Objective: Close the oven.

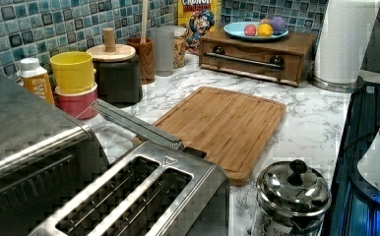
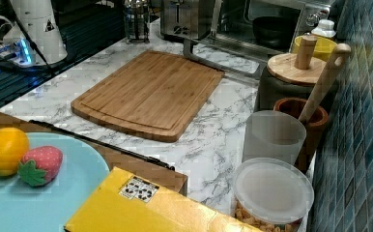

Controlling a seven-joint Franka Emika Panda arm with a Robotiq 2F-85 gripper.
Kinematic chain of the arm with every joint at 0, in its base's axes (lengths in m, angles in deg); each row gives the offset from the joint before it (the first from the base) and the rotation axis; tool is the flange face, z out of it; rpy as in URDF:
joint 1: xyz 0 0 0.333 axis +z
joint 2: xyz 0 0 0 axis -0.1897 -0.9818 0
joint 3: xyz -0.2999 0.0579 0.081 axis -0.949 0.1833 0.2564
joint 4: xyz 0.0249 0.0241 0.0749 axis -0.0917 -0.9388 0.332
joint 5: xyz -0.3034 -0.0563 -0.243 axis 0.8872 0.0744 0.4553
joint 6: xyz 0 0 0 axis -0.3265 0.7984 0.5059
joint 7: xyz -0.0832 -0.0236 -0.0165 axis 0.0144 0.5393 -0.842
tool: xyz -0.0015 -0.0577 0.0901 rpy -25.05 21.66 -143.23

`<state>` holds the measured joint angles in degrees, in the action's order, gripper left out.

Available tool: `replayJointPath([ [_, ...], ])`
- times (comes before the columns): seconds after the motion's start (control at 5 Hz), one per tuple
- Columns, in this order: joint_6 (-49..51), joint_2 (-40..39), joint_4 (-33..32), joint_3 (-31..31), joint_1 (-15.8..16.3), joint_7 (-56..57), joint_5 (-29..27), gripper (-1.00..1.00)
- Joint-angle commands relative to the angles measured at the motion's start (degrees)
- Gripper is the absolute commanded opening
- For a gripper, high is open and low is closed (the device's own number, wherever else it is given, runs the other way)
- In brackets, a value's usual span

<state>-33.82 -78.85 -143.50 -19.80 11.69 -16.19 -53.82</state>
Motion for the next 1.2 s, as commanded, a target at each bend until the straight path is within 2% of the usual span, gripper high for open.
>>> replayJointPath([
  [0.2, -7.1, 4.6, -8.3, 0.2, -0.3, 4.5, -3.7, -1.0],
  [0.4, -12.5, 8.0, -16.8, 0.9, -0.3, 10.7, -7.8, -1.0],
  [0.6, -9.2, 4.4, -17.1, -0.2, -1.6, 19.2, -15.3, -1.0],
  [0.8, -19.1, 8.2, -25.8, -1.2, -2.7, 24.3, -21.4, -1.0],
  [1.0, -26.1, 9.8, -31.0, 0.7, -4.7, 32.3, -29.8, -1.0],
  [1.2, -26.3, 8.4, -32.2, 0.1, -1.7, 42.5, -35.5, -1.0],
])
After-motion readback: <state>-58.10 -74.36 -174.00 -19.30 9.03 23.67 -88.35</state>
